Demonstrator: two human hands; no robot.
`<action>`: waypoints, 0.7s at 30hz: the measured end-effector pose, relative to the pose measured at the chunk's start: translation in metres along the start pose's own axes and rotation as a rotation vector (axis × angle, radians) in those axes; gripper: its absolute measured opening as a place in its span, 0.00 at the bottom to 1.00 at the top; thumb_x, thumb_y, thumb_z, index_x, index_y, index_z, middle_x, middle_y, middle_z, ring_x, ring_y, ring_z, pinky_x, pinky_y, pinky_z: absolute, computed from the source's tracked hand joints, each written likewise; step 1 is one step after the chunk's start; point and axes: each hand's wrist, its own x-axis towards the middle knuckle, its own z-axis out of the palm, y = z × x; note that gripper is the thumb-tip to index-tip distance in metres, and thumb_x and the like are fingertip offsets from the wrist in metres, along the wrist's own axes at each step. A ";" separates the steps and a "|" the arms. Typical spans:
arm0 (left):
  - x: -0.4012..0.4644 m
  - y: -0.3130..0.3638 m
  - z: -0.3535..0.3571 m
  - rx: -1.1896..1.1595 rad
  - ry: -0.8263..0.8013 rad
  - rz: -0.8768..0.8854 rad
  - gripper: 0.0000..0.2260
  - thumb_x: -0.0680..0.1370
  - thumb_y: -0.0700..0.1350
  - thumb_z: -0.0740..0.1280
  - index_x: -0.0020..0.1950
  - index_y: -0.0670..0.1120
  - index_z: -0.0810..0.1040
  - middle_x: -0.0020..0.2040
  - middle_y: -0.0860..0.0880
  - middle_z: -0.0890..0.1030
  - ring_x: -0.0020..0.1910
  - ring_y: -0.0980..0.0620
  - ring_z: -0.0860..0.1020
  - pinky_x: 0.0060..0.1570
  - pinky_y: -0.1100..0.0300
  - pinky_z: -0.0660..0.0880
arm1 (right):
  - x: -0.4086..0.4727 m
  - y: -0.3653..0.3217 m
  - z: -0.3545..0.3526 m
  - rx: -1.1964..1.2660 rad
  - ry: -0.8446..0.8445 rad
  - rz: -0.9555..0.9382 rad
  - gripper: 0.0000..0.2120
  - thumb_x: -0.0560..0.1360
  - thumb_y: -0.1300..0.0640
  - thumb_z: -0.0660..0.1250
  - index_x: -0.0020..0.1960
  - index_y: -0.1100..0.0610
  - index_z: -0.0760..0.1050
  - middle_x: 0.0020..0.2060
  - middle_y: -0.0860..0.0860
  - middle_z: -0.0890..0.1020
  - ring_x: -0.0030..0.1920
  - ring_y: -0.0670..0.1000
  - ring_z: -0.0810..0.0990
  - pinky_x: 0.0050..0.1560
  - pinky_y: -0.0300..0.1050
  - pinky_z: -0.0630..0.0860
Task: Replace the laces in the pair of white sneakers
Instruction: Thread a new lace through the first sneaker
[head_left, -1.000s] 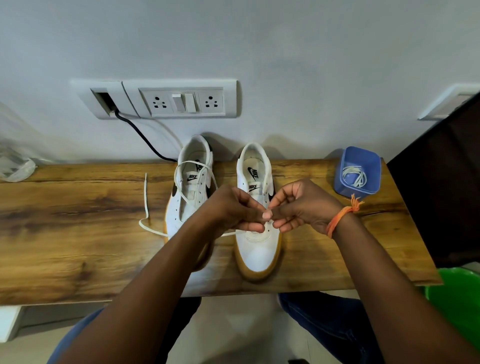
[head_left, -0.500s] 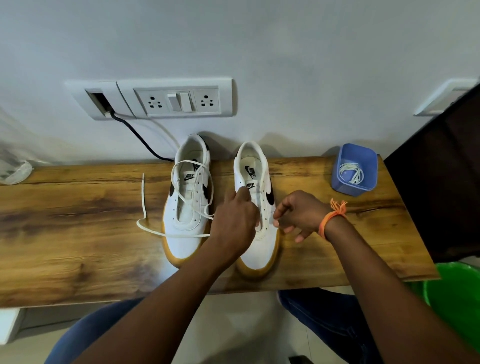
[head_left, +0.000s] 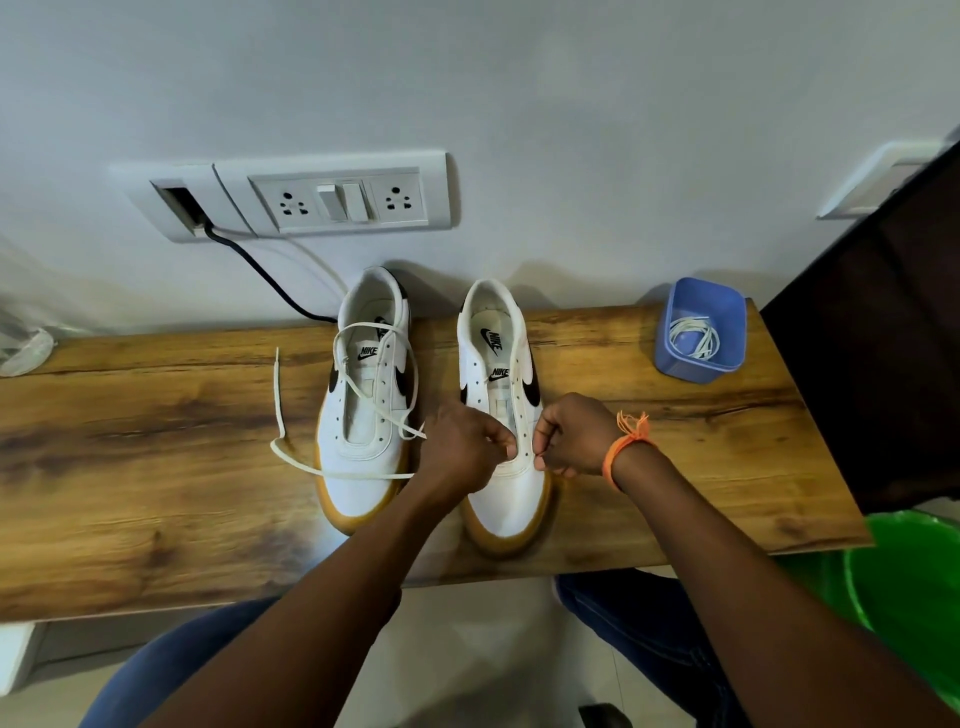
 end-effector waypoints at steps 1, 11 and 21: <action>0.000 0.002 -0.002 -0.009 -0.035 -0.011 0.14 0.70 0.40 0.77 0.30 0.57 0.82 0.36 0.55 0.82 0.40 0.55 0.79 0.47 0.56 0.78 | 0.001 0.001 0.001 -0.002 0.004 -0.002 0.07 0.69 0.66 0.75 0.40 0.58 0.79 0.38 0.59 0.85 0.41 0.58 0.86 0.42 0.51 0.84; 0.009 0.001 0.001 0.090 -0.112 -0.155 0.17 0.71 0.46 0.77 0.28 0.66 0.80 0.50 0.52 0.84 0.60 0.48 0.77 0.61 0.45 0.75 | 0.002 0.002 0.003 -0.001 0.014 -0.009 0.06 0.68 0.67 0.75 0.41 0.60 0.80 0.36 0.56 0.84 0.38 0.56 0.84 0.43 0.52 0.83; 0.008 -0.001 0.012 0.173 -0.024 -0.134 0.13 0.73 0.49 0.75 0.31 0.61 0.78 0.60 0.49 0.80 0.67 0.45 0.69 0.67 0.42 0.63 | -0.002 0.001 -0.004 0.021 -0.002 -0.008 0.04 0.67 0.67 0.76 0.40 0.61 0.82 0.35 0.56 0.85 0.38 0.55 0.86 0.42 0.50 0.84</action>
